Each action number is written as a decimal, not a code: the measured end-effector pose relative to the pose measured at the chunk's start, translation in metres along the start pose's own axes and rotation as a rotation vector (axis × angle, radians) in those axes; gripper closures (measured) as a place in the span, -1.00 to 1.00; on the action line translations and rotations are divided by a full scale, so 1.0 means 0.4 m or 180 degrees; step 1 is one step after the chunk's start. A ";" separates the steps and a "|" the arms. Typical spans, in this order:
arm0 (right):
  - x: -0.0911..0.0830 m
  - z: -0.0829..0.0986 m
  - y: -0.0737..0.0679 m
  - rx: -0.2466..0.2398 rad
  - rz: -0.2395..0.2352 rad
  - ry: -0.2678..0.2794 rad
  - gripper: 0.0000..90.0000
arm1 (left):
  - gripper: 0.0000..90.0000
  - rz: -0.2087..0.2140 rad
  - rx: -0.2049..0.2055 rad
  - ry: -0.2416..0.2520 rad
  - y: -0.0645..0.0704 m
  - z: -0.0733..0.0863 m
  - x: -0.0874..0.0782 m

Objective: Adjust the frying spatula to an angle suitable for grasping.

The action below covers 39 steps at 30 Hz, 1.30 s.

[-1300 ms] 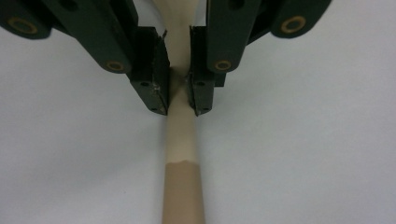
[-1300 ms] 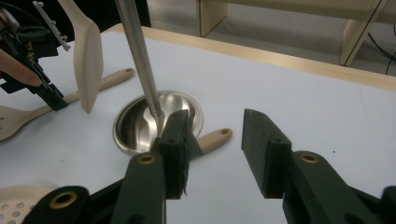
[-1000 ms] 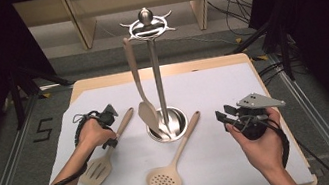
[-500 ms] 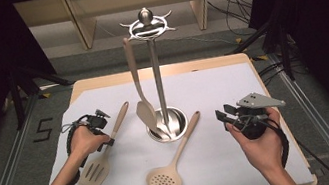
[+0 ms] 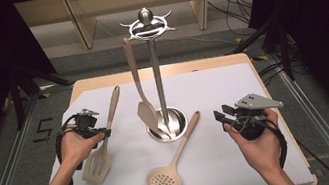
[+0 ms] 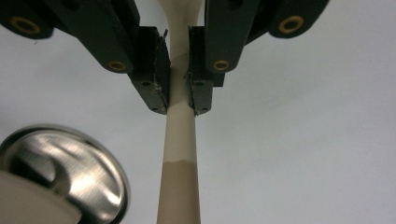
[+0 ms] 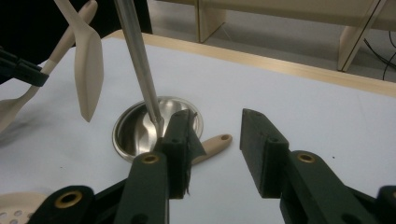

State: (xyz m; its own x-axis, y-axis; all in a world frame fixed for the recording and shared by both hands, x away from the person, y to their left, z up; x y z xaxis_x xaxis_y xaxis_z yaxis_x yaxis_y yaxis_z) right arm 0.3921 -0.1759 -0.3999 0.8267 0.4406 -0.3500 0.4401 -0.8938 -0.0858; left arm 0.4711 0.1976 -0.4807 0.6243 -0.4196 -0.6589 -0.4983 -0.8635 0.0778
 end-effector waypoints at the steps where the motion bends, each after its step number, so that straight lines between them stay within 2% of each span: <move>1: 0.000 -0.002 0.004 -0.0068 -0.0025 0.0005 0.43 | 0.74 0.0033 -0.0003 0.0032 0.004 -0.004 -0.005; 2: -0.003 0.001 -0.003 0.0036 0.0014 -0.0031 0.43 | 0.74 0.0036 0.0021 0.0092 0.007 -0.008 -0.012; 5: 0.001 -0.001 -0.001 -0.0051 -0.0017 0.0021 0.43 | 0.74 0.0044 0.0114 0.0217 0.016 -0.019 -0.035; 6: -0.001 -0.001 -0.002 -0.0049 -0.0015 -0.0008 0.43 | 0.74 0.0067 0.0105 0.0264 0.022 -0.023 -0.040; 7: 0.001 -0.002 -0.003 -0.0052 -0.0027 0.0022 0.43 | 0.74 0.0049 0.0037 0.0384 0.031 -0.031 -0.044; 8: 0.002 -0.002 -0.003 -0.0058 -0.0017 0.0029 0.43 | 0.74 0.0044 0.0056 0.0419 0.034 -0.034 -0.049; 9: 0.002 -0.003 -0.001 -0.0093 -0.0017 0.0034 0.43 | 0.74 0.0059 0.0171 0.0376 0.036 -0.033 -0.058; 10: 0.002 -0.004 0.001 -0.0142 -0.0021 0.0028 0.43 | 0.74 0.0044 0.0109 0.0476 0.044 -0.038 -0.057; 11: 0.004 -0.004 -0.003 -0.0103 -0.0055 0.0043 0.43 | 0.74 0.0040 0.0077 0.0555 0.052 -0.042 -0.060; 12: 0.003 -0.003 -0.005 -0.0079 -0.0048 0.0034 0.43 | 0.74 0.0084 0.0096 0.0560 0.057 -0.043 -0.065; 14: 0.004 0.000 -0.008 -0.0065 -0.0039 0.0028 0.43 | 0.74 0.0158 0.0028 0.0677 0.070 -0.049 -0.075; 16: 0.006 0.001 -0.010 -0.0074 -0.0094 0.0017 0.43 | 0.74 0.0151 0.0040 0.0756 0.078 -0.053 -0.085; 17: 0.004 0.003 -0.015 -0.0001 -0.0083 0.0013 0.43 | 0.74 0.0162 0.0042 0.0786 0.082 -0.055 -0.089; 19: 0.007 0.000 -0.011 -0.0103 -0.0098 0.0034 0.43 | 0.74 0.0181 0.0008 0.0865 0.094 -0.059 -0.102; 20: 0.007 -0.001 -0.012 -0.0092 -0.0113 0.0037 0.43 | 0.74 0.0188 -0.0035 0.0935 0.100 -0.063 -0.105; 23: 0.004 -0.003 -0.013 -0.0117 -0.0121 0.0032 0.43 | 0.74 0.0169 0.0016 0.1068 0.115 -0.070 -0.130; 25: 0.003 -0.003 -0.017 -0.0069 -0.0143 0.0033 0.43 | 0.74 0.0192 0.0032 0.1135 0.125 -0.075 -0.143; 26: 0.004 -0.006 -0.012 -0.0168 -0.0128 0.0072 0.43 | 0.74 0.0191 0.0040 0.1164 0.131 -0.076 -0.150; 31: 0.004 -0.004 -0.026 -0.0045 -0.0159 0.0043 0.43 | 0.74 0.0294 0.0094 0.1278 0.166 -0.083 -0.176; 35: 0.006 -0.007 -0.030 -0.0141 -0.0190 0.0092 0.43 | 0.74 0.0344 0.0150 0.1342 0.192 -0.086 -0.193; 38: 0.002 -0.008 -0.045 -0.0026 -0.0211 0.0071 0.43 | 0.74 0.0363 0.0185 0.1387 0.208 -0.089 -0.205; 39: 0.002 -0.011 -0.041 -0.0111 -0.0218 0.0079 0.43 | 0.74 0.0375 0.0210 0.1413 0.214 -0.091 -0.209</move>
State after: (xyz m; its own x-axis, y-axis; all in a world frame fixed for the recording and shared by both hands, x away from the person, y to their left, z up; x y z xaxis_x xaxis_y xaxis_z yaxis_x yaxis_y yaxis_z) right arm 0.3871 -0.1605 -0.3949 0.8024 0.5030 -0.3211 0.5075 -0.8583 -0.0761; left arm 0.3982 0.1485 -0.3918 0.7511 -0.6055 -0.2633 -0.6096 -0.7891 0.0758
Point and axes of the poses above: each handheld gripper's, and its own axes: x roughly forward along the jaws, z roughly out of its underside, y roughly to its right, the point moved 8 cm from there along x, roughly forward along the jaws, and after that the axes turned 8 degrees about y, right-handed, at the moved point
